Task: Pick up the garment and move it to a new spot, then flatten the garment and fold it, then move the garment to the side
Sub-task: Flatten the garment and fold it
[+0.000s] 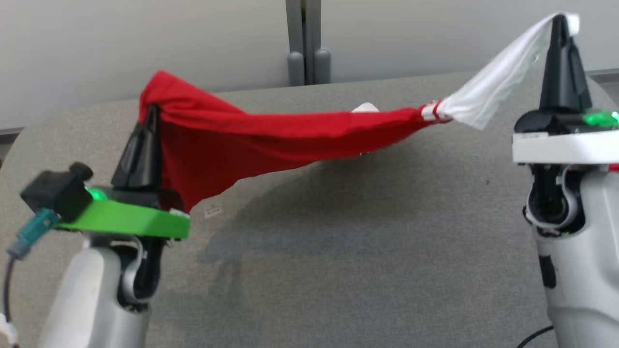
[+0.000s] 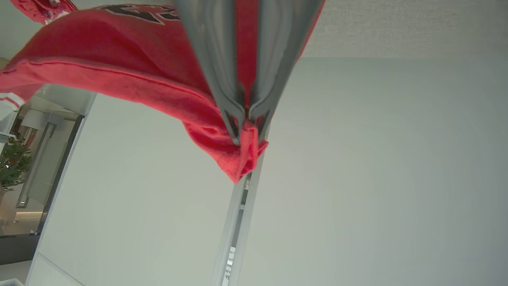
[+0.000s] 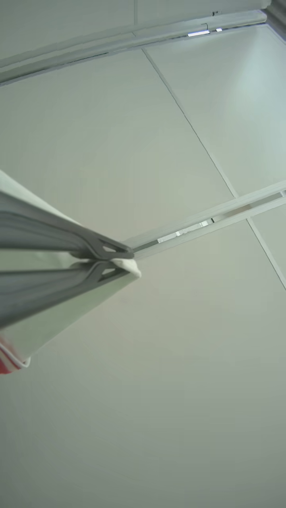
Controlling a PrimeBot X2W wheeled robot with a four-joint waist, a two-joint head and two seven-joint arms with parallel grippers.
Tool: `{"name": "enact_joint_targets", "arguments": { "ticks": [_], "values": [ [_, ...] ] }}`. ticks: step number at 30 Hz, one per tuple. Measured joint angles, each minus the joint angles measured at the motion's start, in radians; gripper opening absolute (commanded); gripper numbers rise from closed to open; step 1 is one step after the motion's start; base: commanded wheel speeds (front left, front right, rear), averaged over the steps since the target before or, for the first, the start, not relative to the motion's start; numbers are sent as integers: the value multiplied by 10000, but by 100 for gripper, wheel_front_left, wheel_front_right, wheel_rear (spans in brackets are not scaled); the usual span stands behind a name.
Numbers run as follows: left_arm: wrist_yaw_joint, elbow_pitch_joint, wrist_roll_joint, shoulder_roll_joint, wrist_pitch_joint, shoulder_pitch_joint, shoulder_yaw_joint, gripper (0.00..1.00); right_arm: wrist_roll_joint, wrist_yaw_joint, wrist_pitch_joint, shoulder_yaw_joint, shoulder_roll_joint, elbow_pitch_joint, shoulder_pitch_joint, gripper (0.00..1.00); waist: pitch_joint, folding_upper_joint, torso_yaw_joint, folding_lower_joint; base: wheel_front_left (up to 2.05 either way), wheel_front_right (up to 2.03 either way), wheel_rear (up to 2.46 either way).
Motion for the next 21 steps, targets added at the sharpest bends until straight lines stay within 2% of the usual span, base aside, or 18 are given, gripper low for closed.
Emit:
{"name": "enact_joint_targets", "arguments": {
  "ticks": [4,8,14,17,21],
  "values": [
    [0,-779,-811,773,1340,-1583,420,0,-148,0,516,-96,-470,-539,-1595,0,268,0,11,0,0,0,0],
    [35,-708,-1398,1381,2892,-3248,679,0,-721,2,1319,-130,-871,-416,-3266,0,652,0,39,0,0,0,0],
    [428,368,-2113,1442,4525,-4823,644,0,-1797,2,1962,-27,-1045,1168,-5039,0,1429,0,66,0,0,0,0],
    [612,1185,-2197,1317,4637,-5358,660,0,-2429,2,1856,140,-1020,2157,-5766,0,1905,0,68,0,0,0,0],
    [690,2426,-1898,1110,3770,-6463,732,0,-3379,6,1122,180,-901,3428,-7160,0,2609,0,39,0,0,0,0]
  ]
}}
